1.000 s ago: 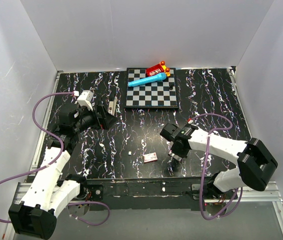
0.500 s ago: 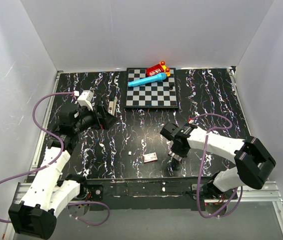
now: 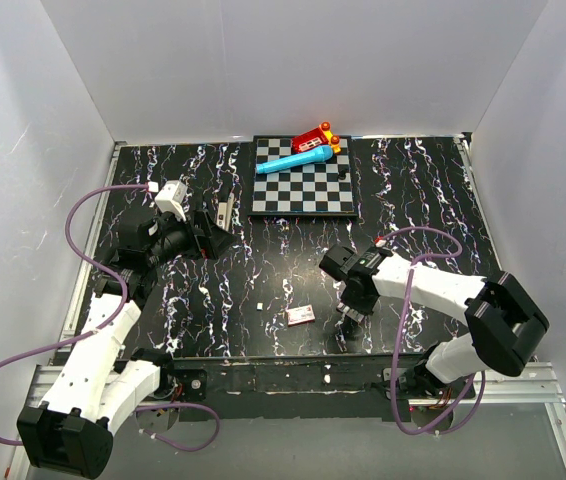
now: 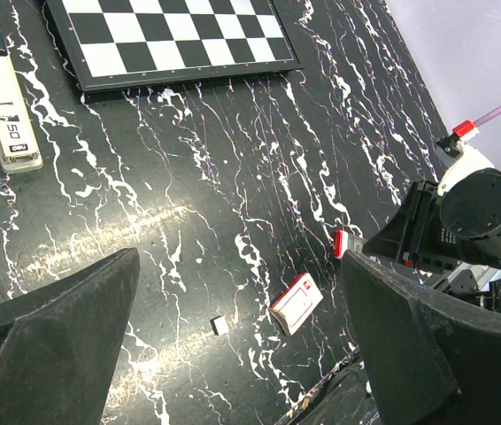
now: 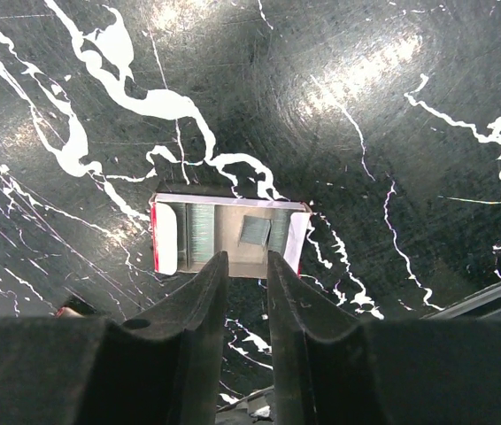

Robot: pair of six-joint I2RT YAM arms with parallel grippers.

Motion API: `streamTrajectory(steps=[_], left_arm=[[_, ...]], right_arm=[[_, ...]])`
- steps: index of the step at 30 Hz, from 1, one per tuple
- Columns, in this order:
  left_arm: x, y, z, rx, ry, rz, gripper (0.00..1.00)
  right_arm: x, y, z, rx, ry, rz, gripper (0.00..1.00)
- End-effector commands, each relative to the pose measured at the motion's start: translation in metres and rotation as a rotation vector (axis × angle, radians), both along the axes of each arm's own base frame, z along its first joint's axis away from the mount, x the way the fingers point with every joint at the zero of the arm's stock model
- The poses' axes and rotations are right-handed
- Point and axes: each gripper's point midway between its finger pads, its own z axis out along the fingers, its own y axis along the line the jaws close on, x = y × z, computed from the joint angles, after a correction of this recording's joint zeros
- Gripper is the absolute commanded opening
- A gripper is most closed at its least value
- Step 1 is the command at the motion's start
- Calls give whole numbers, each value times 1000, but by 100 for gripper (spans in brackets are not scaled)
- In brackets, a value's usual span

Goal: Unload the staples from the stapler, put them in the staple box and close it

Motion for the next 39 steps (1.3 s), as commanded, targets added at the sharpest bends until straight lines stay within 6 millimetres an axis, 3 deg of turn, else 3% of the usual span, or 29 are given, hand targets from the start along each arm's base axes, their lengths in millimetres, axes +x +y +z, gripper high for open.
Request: streamTrajectory(steps=[1, 9, 17, 23, 24, 26, 39], left_arm=[[-3, -2, 4, -3, -12, -18, 98], [-1, 0, 2, 8, -9, -2, 98], [-1, 1, 2, 11, -12, 0, 98], [0, 1, 3, 10, -13, 0, 98], [0, 1, 3, 10, -13, 0, 98], [-1, 1, 2, 11, -12, 1, 98], [0, 2, 1, 15, -8, 5, 98]], right_arm=[[9, -4, 16, -28, -42, 18, 33], [13, -2, 34, -44, -55, 175, 33], [-29, -24, 18, -25, 63, 246, 27], [-50, -35, 10, 15, 93, 269, 13], [-51, -37, 10, 13, 93, 267, 5], [-51, -38, 9, 6, 93, 264, 1], [-35, -27, -7, -53, 155, 221, 1]])
